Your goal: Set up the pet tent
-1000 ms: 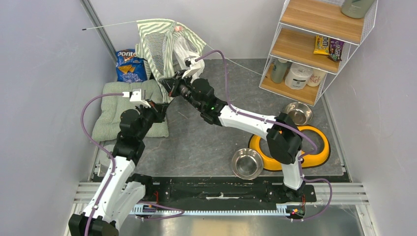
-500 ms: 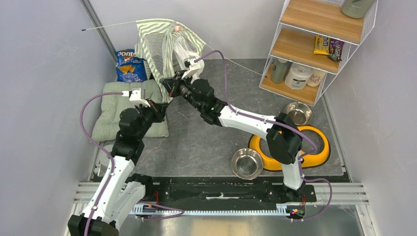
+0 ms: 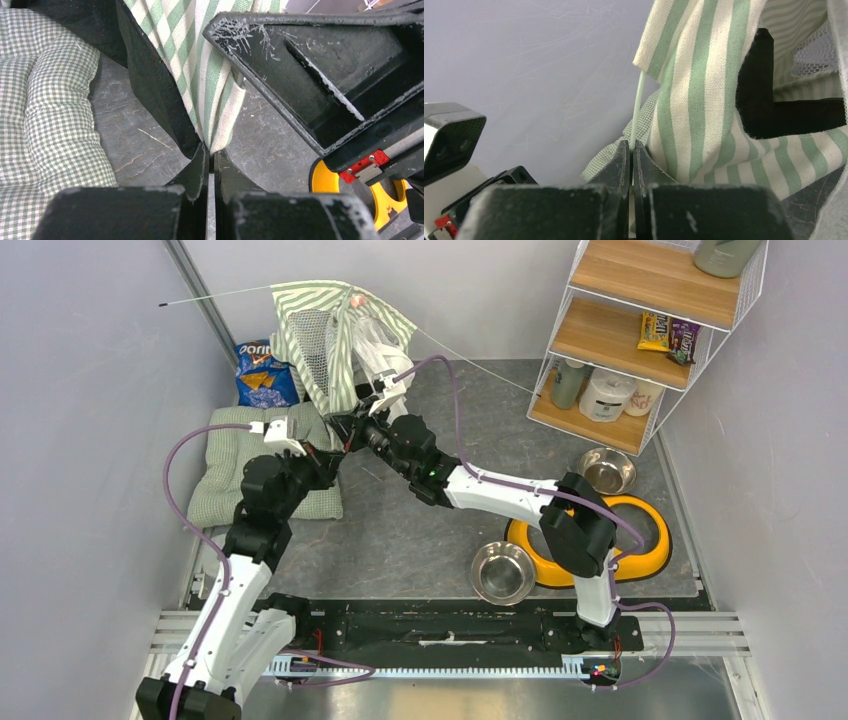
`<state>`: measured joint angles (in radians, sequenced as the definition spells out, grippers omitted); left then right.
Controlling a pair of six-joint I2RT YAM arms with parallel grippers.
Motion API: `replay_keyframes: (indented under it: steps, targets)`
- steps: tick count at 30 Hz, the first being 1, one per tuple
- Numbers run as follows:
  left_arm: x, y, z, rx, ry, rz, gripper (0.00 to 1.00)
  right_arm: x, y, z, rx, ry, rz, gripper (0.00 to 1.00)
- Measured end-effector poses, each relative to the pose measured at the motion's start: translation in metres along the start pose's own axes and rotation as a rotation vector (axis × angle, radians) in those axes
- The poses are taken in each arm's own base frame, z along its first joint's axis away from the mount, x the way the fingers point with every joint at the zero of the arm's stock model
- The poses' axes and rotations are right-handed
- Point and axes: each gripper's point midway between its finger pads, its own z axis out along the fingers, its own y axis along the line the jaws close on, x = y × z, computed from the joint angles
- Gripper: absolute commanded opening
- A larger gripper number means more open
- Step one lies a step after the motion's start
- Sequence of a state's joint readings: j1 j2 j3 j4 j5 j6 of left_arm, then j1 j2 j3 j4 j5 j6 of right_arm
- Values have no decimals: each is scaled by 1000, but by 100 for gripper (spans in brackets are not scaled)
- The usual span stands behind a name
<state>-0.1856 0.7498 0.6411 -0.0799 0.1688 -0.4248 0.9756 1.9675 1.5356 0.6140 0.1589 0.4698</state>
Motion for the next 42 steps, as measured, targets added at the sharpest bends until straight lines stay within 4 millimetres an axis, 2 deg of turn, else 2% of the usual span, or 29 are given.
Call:
replay_keyframes:
  steps: [8,18,23,29,33,36,37,40,42]
  targets:
    - [-5,-7,-4,13,15,-2,2,-9,11,-11,-19,-11,5,0]
    - [1,-7,-4,10,54,-36,2,-1,5,-19,-4,17,1,0]
    - [1,-14,2,23,106,-78,2,-4,5,-21,8,20,3,14]
    - [9,-18,3,36,162,-101,2,-11,-6,-24,61,23,-8,29]
    - [17,-19,1,39,198,-110,2,-23,-17,-24,93,1,-4,34]
    - [20,-18,-1,34,213,-115,2,-29,-21,-25,105,-2,7,30]
    - [21,-18,-1,33,216,-116,2,-30,-22,-26,106,-1,13,26]
    - [22,-18,-2,32,221,-117,2,-32,-24,-25,102,2,29,0]
    - [22,-18,-2,34,222,-117,2,-31,-22,-25,88,13,52,0]
